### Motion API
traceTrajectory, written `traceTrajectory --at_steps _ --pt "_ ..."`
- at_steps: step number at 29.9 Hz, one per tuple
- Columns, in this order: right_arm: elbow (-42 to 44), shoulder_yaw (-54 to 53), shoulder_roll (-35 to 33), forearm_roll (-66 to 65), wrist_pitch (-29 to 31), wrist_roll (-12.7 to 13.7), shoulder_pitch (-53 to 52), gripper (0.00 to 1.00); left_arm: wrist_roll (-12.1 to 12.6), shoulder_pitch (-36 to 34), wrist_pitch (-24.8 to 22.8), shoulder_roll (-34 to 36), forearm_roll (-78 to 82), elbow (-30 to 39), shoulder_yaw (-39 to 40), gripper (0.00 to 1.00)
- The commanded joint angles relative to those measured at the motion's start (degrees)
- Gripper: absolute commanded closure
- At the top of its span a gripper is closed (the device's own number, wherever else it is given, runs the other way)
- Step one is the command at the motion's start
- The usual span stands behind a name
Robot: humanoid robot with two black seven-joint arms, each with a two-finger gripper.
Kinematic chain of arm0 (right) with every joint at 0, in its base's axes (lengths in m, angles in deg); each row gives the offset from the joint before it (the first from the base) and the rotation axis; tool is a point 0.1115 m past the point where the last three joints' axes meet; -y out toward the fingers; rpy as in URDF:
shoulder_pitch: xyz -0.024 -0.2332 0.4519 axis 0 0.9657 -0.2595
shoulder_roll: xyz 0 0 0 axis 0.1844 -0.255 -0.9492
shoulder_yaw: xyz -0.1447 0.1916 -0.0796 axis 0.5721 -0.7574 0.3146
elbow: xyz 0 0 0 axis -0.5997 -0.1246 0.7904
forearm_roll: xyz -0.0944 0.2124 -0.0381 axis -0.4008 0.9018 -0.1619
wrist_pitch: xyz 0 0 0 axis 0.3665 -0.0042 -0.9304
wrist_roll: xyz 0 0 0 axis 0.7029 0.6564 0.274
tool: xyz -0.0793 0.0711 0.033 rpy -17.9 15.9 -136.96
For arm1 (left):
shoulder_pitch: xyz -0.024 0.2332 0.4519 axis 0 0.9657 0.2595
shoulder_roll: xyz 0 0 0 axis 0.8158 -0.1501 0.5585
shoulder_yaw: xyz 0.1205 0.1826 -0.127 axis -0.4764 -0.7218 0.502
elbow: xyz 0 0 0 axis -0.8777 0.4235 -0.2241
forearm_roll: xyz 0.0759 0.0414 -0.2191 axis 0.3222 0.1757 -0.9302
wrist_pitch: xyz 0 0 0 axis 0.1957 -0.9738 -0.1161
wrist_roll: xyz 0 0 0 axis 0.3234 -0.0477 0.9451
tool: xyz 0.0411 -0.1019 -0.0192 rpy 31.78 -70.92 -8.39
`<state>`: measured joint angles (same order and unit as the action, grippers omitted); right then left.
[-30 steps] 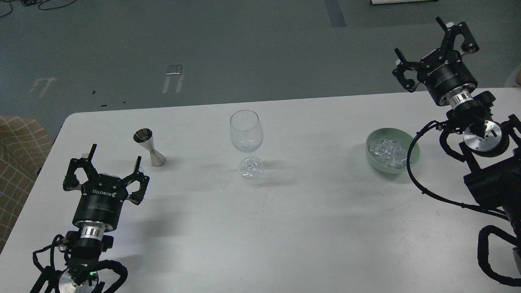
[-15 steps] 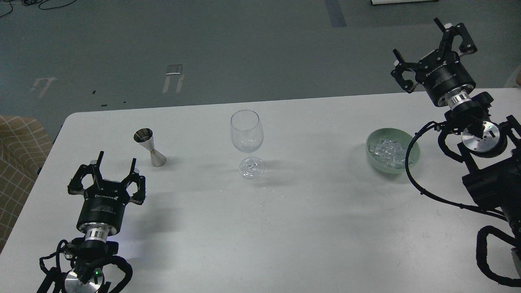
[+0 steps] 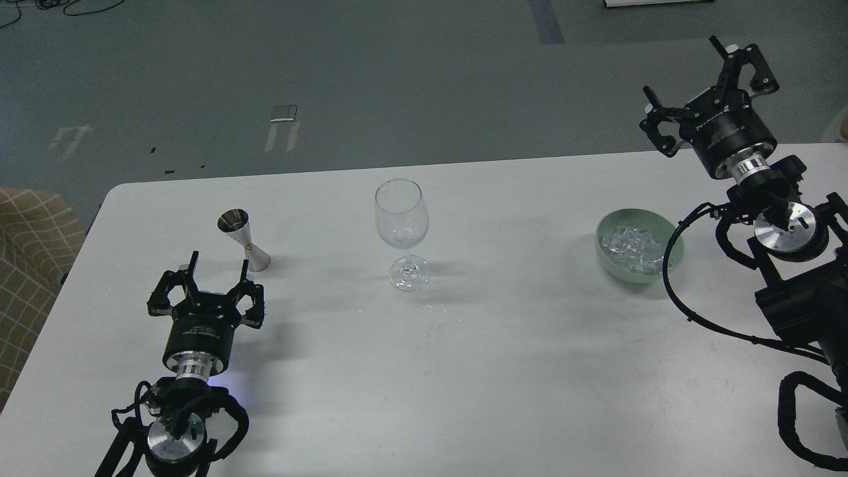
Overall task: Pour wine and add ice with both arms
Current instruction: 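Close the left gripper around the metal jigger cup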
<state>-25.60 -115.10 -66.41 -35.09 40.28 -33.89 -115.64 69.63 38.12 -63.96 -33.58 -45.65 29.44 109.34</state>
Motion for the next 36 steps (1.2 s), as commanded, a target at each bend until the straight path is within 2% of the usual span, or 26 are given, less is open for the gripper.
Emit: traceTrajectory --at_steps 1,9,20,26,36 --pt "0.22 0.07 0.05 -0.06 0.00 0.00 0.15 0.00 0.08 -3.05 -0.69 -0.07 -0.05 -4.45 -0.28 0.28" --pt "0.49 0.07 0.05 -0.24 -0.17 0.00 0.06 0.00 -0.01 -5.25 -1.13 -0.07 -0.14 -7.98 -0.19 0.26" --pt "0.40 0.07 0.40 -0.24 -0.70 -0.09 0.23 0.00 -0.10 -7.27 -0.35 0.02 -0.22 -8.68 -0.28 0.26" --pt "0.31 0.07 0.41 -0.24 -1.05 -0.09 0.58 0.00 -0.01 -9.47 -1.04 0.29 -0.23 -12.98 -0.46 0.26" --pt "0.40 0.07 0.58 -0.24 -1.05 -0.09 0.58 0.00 -0.01 -12.55 -1.14 0.20 -0.22 -15.80 -0.63 0.26"
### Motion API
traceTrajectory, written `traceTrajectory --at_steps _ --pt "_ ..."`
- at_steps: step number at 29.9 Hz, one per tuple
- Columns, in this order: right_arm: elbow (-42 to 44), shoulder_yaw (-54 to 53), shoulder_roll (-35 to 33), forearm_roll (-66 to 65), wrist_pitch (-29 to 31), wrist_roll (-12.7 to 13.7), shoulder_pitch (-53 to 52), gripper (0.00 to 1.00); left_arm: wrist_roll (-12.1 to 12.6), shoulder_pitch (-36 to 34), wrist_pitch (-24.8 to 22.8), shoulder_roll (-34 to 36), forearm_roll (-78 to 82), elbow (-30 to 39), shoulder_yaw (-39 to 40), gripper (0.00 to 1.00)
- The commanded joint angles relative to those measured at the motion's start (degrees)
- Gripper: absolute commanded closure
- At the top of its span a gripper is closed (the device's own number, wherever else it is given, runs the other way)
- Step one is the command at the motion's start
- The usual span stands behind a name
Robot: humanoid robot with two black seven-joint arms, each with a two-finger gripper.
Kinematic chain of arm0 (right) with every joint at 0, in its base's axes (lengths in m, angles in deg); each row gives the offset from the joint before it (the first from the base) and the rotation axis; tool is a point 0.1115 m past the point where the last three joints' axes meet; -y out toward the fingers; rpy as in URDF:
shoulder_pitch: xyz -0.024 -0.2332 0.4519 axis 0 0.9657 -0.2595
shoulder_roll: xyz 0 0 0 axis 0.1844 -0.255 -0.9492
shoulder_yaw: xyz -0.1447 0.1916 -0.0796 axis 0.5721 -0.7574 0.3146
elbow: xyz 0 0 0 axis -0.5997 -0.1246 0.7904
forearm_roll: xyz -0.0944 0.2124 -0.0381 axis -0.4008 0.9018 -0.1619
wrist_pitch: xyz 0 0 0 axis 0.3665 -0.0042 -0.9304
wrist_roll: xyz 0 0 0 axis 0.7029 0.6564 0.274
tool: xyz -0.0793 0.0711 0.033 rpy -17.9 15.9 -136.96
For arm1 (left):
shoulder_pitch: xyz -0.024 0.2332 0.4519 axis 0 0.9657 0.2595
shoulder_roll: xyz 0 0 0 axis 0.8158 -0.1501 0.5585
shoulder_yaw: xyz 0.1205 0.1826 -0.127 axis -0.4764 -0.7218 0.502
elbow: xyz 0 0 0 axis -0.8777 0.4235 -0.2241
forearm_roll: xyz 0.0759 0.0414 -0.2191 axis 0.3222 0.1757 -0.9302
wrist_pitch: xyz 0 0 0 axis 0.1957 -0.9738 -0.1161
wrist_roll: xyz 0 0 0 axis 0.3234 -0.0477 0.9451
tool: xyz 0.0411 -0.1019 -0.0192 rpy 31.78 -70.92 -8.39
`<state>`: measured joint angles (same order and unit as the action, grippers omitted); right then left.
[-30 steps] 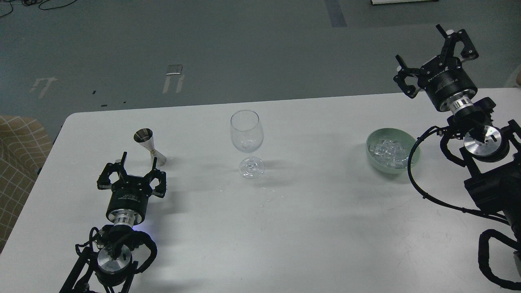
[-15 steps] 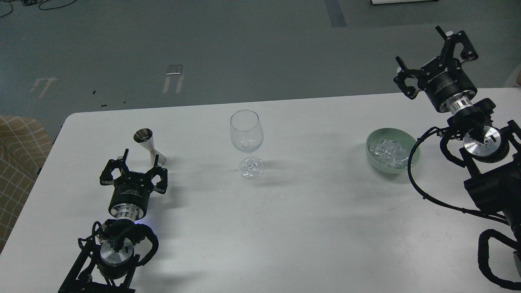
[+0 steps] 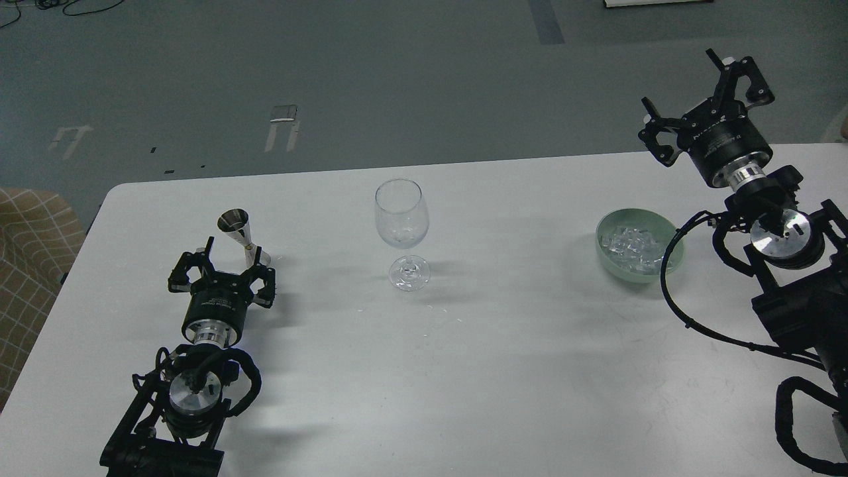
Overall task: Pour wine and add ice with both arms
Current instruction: 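Close the left gripper around the metal jigger cup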
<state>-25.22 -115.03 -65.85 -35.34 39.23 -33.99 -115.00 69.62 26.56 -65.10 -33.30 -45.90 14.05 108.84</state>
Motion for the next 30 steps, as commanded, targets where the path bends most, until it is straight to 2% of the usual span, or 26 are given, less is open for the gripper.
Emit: traceTrajectory --at_steps 1,10,21,24,30 --pt "0.02 0.00 0.02 0.01 0.00 0.01 -0.06 0.00 0.00 -1.34 0.10 -0.08 0.03 -0.67 -0.14 0.26" --pt "0.19 -0.09 -0.42 -0.08 0.00 0.01 -0.24 0.00 0.00 -3.80 -0.52 0.00 -0.06 -6.73 -0.14 0.27" --pt "0.19 -0.09 -0.42 -0.08 0.00 0.01 -0.24 0.00 0.00 -6.70 -2.36 0.00 -0.15 -10.60 0.04 0.27" --pt "0.19 -0.09 -0.51 0.01 0.00 0.01 -0.24 0.00 0.00 -7.23 -2.54 0.00 -0.15 -11.22 0.04 0.29" --pt "0.19 -0.09 -0.42 0.01 0.00 0.01 -0.24 0.00 0.00 -7.40 -3.33 0.00 -0.06 -11.13 0.04 0.40"
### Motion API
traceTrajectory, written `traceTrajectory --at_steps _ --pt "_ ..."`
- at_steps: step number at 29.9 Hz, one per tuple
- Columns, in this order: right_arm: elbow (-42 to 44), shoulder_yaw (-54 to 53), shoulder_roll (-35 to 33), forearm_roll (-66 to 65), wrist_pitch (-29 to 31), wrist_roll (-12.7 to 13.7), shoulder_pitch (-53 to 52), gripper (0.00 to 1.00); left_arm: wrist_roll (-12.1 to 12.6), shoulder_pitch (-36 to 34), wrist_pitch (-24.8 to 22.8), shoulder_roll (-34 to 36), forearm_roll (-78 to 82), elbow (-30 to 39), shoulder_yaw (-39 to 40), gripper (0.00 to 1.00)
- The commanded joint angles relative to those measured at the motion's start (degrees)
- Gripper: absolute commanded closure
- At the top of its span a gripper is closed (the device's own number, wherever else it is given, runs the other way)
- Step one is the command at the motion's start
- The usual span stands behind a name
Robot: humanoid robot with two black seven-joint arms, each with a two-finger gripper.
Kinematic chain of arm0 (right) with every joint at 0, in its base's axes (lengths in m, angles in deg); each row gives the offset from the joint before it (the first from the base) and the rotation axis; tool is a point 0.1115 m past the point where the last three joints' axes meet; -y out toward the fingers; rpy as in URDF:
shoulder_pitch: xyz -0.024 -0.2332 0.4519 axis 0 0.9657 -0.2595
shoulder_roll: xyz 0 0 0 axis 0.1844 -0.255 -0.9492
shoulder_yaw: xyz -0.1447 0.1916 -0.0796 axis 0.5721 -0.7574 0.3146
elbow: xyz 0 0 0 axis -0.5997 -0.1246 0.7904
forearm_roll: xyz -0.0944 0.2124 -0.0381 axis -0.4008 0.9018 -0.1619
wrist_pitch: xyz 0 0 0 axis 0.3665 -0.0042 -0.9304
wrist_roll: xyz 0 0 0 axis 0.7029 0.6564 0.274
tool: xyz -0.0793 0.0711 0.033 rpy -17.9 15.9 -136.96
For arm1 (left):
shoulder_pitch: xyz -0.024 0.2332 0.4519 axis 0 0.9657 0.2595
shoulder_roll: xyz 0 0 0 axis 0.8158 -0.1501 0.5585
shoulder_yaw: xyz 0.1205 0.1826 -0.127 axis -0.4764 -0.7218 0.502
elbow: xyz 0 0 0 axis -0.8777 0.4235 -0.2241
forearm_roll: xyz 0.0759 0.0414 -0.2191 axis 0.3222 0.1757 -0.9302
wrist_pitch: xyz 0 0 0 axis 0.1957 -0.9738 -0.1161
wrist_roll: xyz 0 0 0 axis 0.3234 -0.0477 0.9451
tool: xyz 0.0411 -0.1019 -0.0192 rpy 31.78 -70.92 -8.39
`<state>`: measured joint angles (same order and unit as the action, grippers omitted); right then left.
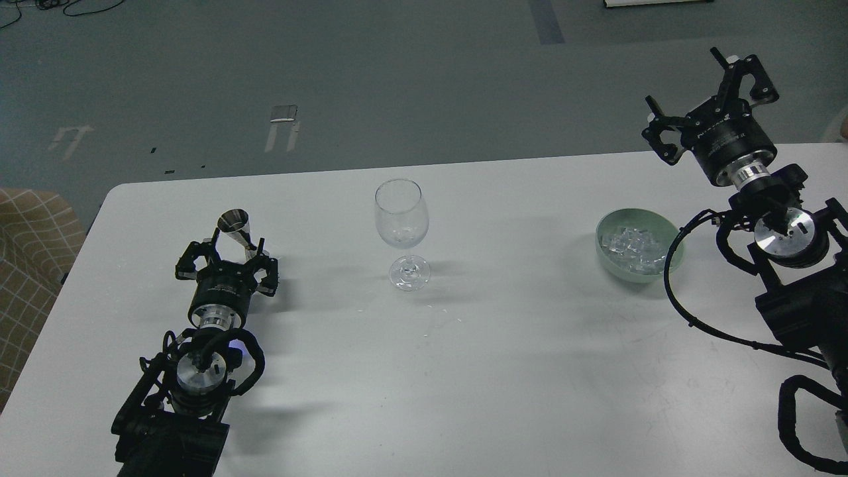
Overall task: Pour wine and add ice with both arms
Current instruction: 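Close the left gripper around the metal jigger cup, then lift the jigger with the left gripper and carry it toward the wine glass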
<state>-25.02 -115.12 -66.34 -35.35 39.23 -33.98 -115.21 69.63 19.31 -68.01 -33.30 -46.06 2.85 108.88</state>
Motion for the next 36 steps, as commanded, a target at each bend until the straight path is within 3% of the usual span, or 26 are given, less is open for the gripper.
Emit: traceTrajectory --at_steps 1,14,18,36 --pt "0.00 0.00 0.08 0.03 0.00 0.00 -0.02 0.00 -0.01 -0.15 -0.52 0.00 0.01 0.07 -0.08 0.40" --pt "0.00 0.00 0.25 0.03 0.00 0.00 -0.20 0.00 -0.01 -0.42 -1.40 0.09 0.01 0.07 0.09 0.43" --pt "0.00 0.09 0.16 -0.06 0.00 0.00 -0.11 0.00 -0.01 -0.33 -3.50 0.18 0.01 -0.02 0.00 0.50" --pt "0.17 0.09 0.16 -0.15 -0.26 0.00 -1.61 0.00 -0.45 0.02 -7.20 0.70 -0.43 -0.89 0.44 0.58"
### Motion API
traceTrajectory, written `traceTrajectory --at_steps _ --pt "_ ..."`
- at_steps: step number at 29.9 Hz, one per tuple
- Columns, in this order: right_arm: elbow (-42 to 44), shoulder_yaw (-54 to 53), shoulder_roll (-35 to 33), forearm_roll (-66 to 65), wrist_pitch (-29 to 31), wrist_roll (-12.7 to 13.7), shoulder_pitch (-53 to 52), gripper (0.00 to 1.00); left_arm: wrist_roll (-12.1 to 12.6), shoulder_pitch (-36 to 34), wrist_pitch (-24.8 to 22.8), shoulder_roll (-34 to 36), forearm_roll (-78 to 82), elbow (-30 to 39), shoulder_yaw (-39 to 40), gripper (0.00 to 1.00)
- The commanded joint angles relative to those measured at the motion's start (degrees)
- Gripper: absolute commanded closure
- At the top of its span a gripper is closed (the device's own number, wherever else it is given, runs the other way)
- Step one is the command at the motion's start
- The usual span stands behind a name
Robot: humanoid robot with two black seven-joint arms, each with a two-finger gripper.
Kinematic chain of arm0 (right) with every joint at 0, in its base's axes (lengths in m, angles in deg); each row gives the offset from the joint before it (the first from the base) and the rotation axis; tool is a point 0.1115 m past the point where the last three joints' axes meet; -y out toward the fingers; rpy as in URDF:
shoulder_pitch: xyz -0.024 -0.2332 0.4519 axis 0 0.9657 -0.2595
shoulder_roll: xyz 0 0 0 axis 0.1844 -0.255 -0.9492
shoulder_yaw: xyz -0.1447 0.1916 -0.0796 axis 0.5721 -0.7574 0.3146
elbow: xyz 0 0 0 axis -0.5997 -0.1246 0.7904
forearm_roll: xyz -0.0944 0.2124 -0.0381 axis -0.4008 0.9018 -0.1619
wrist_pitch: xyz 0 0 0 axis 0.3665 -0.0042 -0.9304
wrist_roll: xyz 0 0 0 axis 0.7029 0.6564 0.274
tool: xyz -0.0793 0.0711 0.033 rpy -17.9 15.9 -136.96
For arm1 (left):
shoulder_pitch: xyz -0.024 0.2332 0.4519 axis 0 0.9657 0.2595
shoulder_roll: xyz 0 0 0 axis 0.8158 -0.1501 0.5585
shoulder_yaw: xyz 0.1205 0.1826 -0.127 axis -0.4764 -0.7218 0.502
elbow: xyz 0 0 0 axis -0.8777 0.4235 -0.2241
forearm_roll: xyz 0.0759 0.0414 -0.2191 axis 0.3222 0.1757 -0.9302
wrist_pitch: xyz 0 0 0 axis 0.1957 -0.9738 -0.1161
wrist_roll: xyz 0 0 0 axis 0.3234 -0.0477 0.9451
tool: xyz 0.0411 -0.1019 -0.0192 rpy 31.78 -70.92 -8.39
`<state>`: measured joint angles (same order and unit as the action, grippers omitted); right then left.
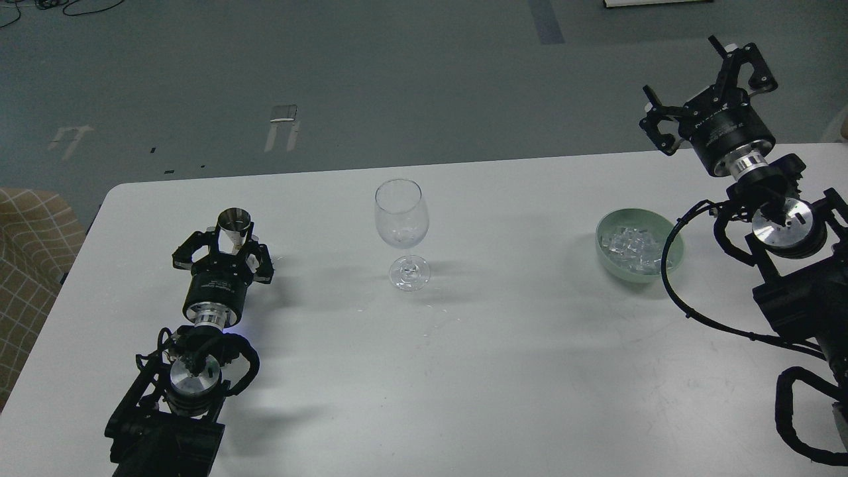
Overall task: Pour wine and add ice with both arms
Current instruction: 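Lift the jigger with the left gripper and carry it toward the wine glass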
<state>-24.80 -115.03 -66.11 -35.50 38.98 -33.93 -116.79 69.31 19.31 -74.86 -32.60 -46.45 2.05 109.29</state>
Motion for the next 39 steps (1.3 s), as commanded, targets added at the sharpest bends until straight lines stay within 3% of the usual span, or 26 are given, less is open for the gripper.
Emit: traceTrajectory --at_steps 1,9,19,31,39 --pt "-0.05 0.00 -0.07 0.00 -0.01 -0.05 -0.03 0.00 -0.13 0.03 -0.78 0.00 -0.04 -0.09 0.03 0.58" --pt "-0.14 0.00 -0.07 0.00 -0.01 -0.05 0.06 0.00 -0.21 0.38 -2.19 0.00 -0.13 -0.18 0.03 0.58" --pt "-0.23 0.00 0.19 0.00 -0.54 -0.05 0.06 0.00 -0.39 0.47 -4.65 0.00 -0.04 -0.10 -0.05 0.69" --pt "-0.14 0.00 0.19 0.00 -0.54 -0.05 -0.03 0.00 -0.39 0.64 -4.71 0.09 -0.04 0.96 -0.06 0.71" --pt "-0.14 0.00 0.10 0.00 -0.54 -0.05 -0.03 0.00 -0.30 1.61 -4.71 0.01 -0.04 4.12 -0.32 0.78"
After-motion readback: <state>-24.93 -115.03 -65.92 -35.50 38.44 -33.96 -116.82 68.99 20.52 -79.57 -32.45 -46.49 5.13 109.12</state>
